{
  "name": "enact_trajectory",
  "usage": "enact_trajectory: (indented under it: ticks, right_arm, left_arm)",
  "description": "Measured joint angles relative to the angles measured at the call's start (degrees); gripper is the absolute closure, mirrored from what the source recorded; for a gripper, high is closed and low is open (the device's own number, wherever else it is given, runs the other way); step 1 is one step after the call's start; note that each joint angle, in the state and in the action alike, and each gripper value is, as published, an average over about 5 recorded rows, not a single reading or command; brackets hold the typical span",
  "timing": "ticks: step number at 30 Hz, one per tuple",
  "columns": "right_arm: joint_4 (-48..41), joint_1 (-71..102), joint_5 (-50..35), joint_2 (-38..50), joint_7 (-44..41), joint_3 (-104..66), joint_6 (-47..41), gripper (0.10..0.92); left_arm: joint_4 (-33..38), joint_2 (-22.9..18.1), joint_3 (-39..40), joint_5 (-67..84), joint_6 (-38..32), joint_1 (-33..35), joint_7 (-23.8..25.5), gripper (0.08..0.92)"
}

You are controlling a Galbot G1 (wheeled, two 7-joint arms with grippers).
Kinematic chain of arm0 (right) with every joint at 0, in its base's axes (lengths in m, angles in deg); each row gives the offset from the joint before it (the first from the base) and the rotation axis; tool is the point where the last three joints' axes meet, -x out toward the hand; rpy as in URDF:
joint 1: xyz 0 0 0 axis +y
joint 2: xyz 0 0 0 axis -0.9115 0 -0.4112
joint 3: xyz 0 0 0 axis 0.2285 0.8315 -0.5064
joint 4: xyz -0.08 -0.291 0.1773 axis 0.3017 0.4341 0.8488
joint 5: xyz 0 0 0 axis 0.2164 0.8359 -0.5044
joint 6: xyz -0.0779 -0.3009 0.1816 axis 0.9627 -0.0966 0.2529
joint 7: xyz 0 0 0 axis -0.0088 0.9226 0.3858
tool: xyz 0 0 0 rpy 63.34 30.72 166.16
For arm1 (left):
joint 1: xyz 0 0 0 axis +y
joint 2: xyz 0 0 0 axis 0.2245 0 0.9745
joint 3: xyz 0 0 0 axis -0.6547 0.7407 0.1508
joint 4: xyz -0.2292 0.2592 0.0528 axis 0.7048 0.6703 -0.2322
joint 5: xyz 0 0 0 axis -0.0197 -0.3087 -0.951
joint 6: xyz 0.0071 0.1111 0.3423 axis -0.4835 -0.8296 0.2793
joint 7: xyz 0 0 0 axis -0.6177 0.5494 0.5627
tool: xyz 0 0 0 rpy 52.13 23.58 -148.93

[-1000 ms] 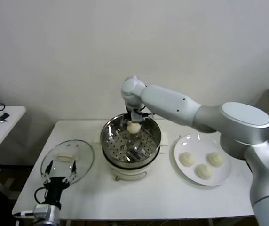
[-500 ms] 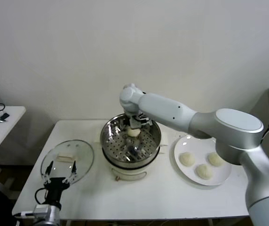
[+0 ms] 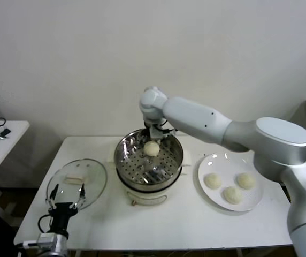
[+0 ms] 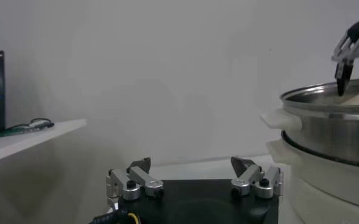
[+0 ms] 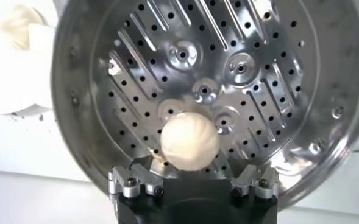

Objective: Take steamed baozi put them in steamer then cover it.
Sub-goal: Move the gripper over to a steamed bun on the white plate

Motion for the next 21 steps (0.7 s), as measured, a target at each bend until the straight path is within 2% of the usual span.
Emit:
enact_trajectory:
  ticks: [6,14,21]
  right_arm:
    - [3.0,-6.3,-14.8,6.0,0.1,6.2,-7.7,0.203]
    - [7.9,-11.9,-34.4,16.6,2.0,14.8,-24.8,0.203]
    - [9.5,-11.9,-46.6,24.8,3.1,17.4,-38.4,0.203]
  left_arm:
    - [0.4,0.2,-0.1,0.0,0.0,0.4,-0.1,0.177]
    - [0.5,0.5,-0.7,0.4,-0.1,0.1,0.0,0.177]
    - [1.1,0.3,-1.1,0.6,0.3,-0.3,-0.5,0.177]
